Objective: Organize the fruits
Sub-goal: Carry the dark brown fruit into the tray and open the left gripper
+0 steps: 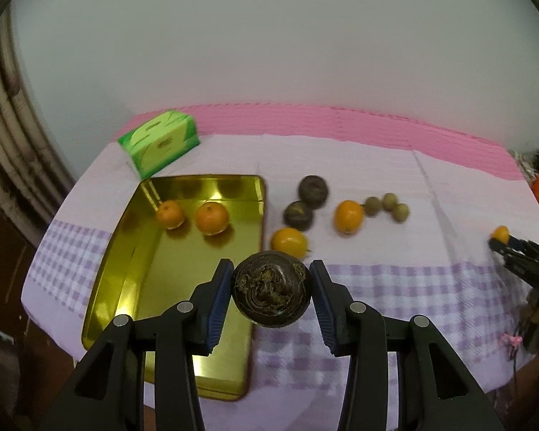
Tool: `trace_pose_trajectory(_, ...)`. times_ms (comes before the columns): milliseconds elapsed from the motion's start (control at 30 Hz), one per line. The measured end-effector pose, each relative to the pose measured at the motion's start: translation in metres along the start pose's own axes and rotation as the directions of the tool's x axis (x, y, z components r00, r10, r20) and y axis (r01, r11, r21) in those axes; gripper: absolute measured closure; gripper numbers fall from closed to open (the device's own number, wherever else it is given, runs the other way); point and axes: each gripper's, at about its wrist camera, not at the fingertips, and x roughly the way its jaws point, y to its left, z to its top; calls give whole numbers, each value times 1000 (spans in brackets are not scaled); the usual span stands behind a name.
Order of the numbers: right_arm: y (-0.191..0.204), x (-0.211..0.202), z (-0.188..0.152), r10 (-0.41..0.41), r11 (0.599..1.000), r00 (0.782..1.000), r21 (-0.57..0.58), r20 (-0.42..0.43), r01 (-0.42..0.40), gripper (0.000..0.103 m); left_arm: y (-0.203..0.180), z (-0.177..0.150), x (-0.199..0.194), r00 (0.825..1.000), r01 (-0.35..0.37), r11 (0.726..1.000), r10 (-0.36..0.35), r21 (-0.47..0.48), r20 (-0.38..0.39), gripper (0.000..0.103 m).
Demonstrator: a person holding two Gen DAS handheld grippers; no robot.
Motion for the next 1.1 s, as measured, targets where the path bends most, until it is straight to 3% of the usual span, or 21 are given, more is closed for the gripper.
trace_pose_trajectory(500,1,0,0,-2,1000,1000,0,0,2,62,70,5,50,986,-157,985,154,-70,-59,59)
trace_pose_trajectory(1100,1,0,0,-2,1000,1000,-1,0,2,62,103,3,88,948,-302,953,295,-41,-122,59)
